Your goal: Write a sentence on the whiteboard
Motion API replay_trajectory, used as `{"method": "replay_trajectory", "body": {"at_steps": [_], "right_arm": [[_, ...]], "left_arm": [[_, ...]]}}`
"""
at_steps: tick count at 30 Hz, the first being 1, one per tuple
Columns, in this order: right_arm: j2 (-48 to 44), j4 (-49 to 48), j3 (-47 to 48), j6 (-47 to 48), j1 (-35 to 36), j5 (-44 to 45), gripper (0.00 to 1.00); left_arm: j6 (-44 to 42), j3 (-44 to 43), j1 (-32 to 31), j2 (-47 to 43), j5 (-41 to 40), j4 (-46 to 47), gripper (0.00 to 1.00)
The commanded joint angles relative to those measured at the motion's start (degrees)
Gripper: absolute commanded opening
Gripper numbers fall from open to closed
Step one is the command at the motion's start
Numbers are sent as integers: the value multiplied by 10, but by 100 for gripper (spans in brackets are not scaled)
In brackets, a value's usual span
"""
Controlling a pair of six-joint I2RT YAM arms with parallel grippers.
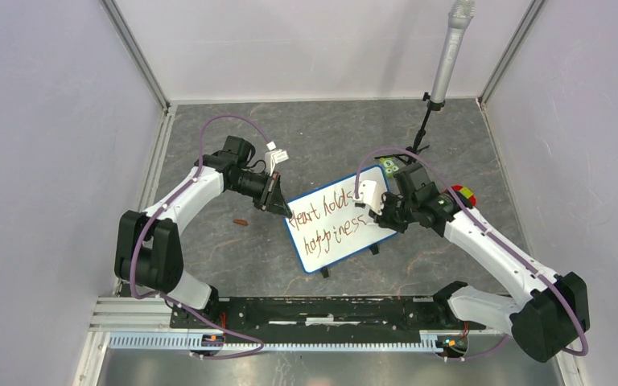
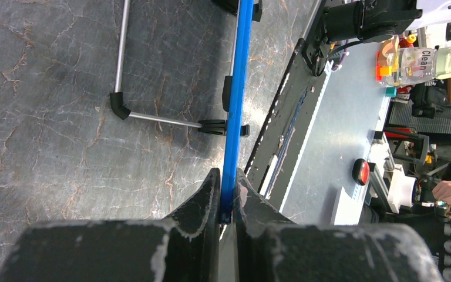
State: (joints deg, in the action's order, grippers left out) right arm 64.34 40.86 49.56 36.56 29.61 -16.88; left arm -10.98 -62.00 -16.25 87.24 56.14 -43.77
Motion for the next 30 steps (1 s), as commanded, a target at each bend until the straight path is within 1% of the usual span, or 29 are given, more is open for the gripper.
{"method": "replay_trajectory", "body": {"at_steps": [1,5,9,12,19,23,30], "right_arm": [[7,-1,-9,11,-1,-6,0],[12,-8,-3,-2,6,-44,0],[16,-12,14,-11,14,-52,0],[0,-13,15,-10,15,-59,0],[-39,17,18,-1,1,-12,0],[-34,19,11,9,-9,24,0],[-18,-3,3,5,-10,29,0]], "left_arm": [[-21,-18,0,3,-3,0,2],[-20,-17,0,5,-3,0,2],[-20,-17,0,3,-3,0,2],[-19,-17,0,2,-2,0,2],[-19,-19,0,7,1,0,3],[-22,-15,0,6,3,0,2],[-21,-17,1,6,2,0,2]]}}
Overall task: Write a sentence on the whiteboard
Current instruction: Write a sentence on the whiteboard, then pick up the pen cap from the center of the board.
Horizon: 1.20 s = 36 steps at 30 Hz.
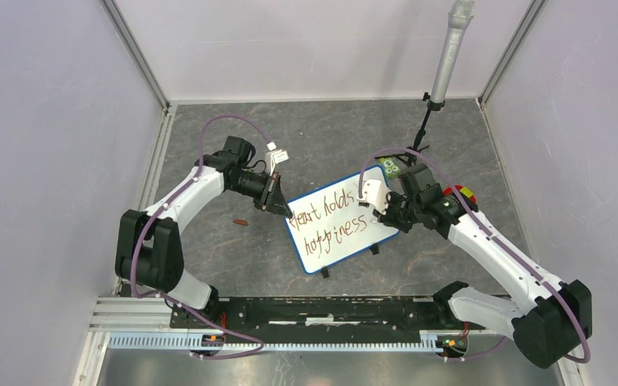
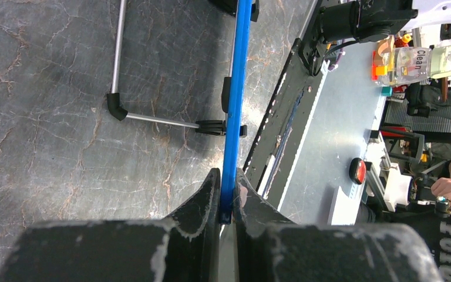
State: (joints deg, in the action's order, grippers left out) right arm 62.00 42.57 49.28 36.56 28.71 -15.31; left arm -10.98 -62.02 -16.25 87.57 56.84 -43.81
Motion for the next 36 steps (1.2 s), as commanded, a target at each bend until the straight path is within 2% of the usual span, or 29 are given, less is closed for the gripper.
{"method": "replay_trajectory", "body": {"at_steps": [1,8,13,17,21,26,28,31,36], "right_arm": [[7,-24,5,4,-1,11,0],[10,-17,16,7,-1,1,0],[6,23,43,21,-1,-16,0],[5,50,85,26,-1,-41,0],[12,66,122,20,-1,-64,0],[24,60,157,-2,-1,-100,0],[33,53,174,-19,-1,-116,0],[52,36,198,-48,-1,-128,0],[69,6,210,-94,-5,-147,0]], "left_arm": [[-22,-16,1,1,-7,0,3],[-19,-19,0,2,-10,1,2],[-21,-21,0,5,-14,0,3],[-19,-26,0,6,-14,0,8],[-17,-30,0,1,-17,0,20],[-14,-46,8,-22,-19,0,50],[-19,-70,27,-31,-12,-10,58],[-88,-133,76,-26,-10,-97,62],[-275,-223,206,13,-53,-262,60]]}}
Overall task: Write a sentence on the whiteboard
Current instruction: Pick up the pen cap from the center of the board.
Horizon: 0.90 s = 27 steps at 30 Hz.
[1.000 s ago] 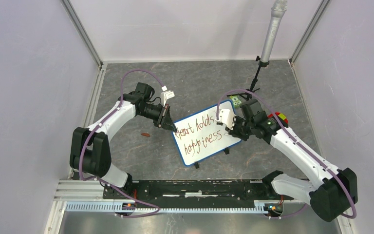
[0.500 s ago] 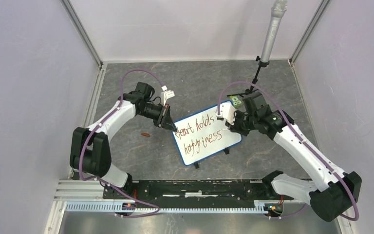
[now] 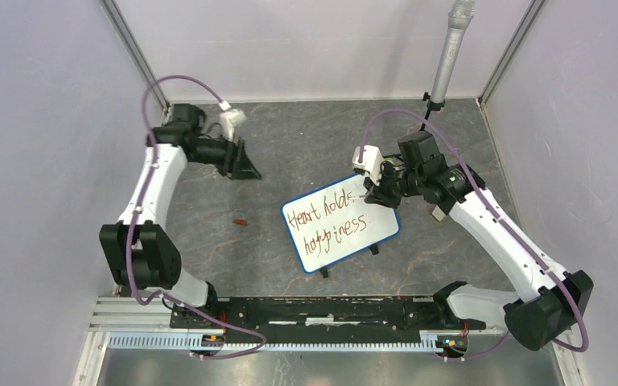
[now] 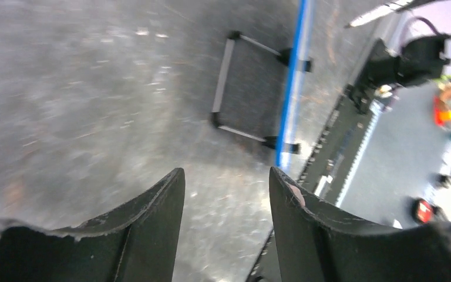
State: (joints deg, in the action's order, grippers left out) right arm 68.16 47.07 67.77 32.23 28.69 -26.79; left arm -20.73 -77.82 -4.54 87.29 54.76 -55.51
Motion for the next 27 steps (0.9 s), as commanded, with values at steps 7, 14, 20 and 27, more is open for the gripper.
{"method": "replay_trajectory", "body": {"at_steps": [7,14,20,27], "right_arm": [[15,-65,39,-90,-26,-46,0],[29,-56,58,-96,-36,-43,0],[33,-53,62,-96,-41,-38,0],[33,-52,61,-95,-46,-42,0]], "left_arm": [[-474,82,107,-29,-229,-95,59],[-620,152,94,8,-252,-67,59],[-608,191,33,19,-327,17,57],[-609,246,-65,16,-475,97,54]]}}
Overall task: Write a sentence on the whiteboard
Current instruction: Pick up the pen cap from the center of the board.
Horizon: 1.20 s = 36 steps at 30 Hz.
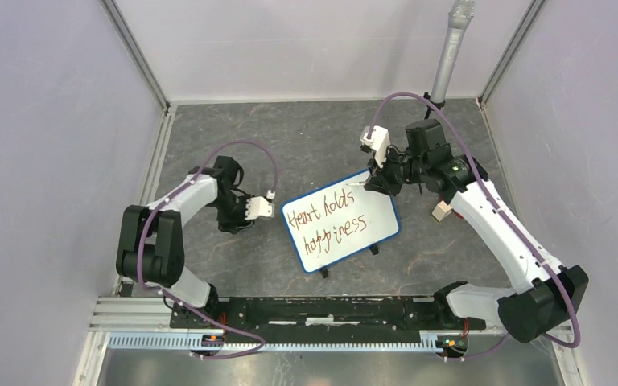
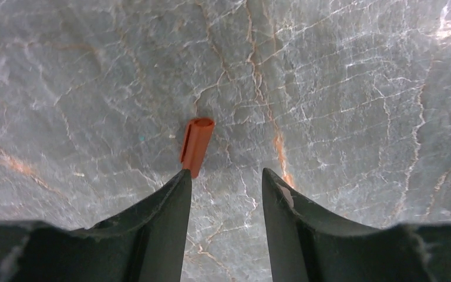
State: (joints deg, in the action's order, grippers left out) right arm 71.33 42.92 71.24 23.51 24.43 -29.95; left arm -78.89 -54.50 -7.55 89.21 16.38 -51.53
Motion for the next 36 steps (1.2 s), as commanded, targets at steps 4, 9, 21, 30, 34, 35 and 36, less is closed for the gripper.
{"method": "replay_trajectory", "body": {"at_steps": [4,9,21,30,34,35,36], "right_arm": [[-4,-10,20,-7,-6,-12,0],[-8,-8,14,-5,-8,-11,0],[-7,-9,15,-3,-10,-11,0],[-14,-8,9,-1,-10,-6,0],[-7,-19,8,-15,-10,-7,0],[-7,-27,6,-20,-11,-6,0],[-7,-34,4,-28,-11,-7,0]], "left_arm": [[-14,14,-59,8,-95,74,52],[0,14,-77,26,-87,81,49],[42,-23,-69,99,-128,62,25],[170,-190,-6,225,-124,-62,12],[237,-250,12,219,-21,-119,9],[260,-266,18,211,12,-130,8],[275,-282,21,203,41,-140,7]]}}
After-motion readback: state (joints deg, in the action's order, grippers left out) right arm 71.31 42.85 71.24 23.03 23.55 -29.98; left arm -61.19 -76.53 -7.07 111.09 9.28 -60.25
